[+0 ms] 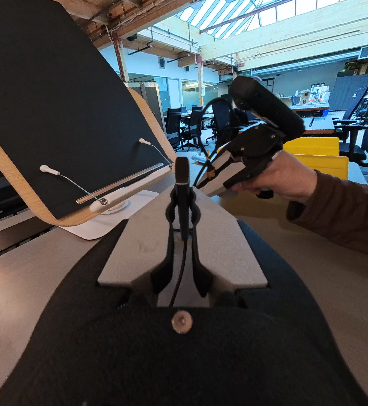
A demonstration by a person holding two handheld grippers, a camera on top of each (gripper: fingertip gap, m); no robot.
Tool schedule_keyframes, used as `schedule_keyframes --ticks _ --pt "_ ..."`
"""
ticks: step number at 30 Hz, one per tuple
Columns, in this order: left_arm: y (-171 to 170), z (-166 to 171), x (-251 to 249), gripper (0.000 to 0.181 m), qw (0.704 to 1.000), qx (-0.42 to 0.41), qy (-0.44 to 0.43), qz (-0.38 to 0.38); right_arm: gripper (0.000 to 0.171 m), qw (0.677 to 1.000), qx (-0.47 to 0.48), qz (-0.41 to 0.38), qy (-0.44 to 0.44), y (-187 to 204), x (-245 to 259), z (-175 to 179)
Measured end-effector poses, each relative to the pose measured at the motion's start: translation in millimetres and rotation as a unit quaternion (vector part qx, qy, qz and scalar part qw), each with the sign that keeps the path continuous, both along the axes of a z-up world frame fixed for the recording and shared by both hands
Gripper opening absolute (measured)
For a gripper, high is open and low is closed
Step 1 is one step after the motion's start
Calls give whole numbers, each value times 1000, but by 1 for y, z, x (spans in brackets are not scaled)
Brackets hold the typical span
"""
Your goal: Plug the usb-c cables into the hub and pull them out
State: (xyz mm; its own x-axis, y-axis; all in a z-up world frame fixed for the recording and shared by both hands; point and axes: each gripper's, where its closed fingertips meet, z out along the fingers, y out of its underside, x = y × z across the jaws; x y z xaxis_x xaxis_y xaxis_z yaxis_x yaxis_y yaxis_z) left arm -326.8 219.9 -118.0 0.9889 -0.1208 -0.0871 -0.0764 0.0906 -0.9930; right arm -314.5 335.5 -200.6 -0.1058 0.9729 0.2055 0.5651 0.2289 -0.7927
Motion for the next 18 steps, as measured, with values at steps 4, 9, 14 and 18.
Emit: schedule_keyframes --ticks 4,9,14,18 --pt "1 -3 -1 7 1000 -6 -1 2 3 1000 4 4 -12 -2 -1 -5" --pt "3 -5 -1 7 1000 -10 1 2 3 999 -22 14 28 -6 -1 11" --pt "5 -7 18 7 998 -16 -8 -56 3 985 -64 31 160 -25 21 75" --pt "3 -7 49 7 993 -14 23 -118 3 989 35 -12 147 -20 91 129"
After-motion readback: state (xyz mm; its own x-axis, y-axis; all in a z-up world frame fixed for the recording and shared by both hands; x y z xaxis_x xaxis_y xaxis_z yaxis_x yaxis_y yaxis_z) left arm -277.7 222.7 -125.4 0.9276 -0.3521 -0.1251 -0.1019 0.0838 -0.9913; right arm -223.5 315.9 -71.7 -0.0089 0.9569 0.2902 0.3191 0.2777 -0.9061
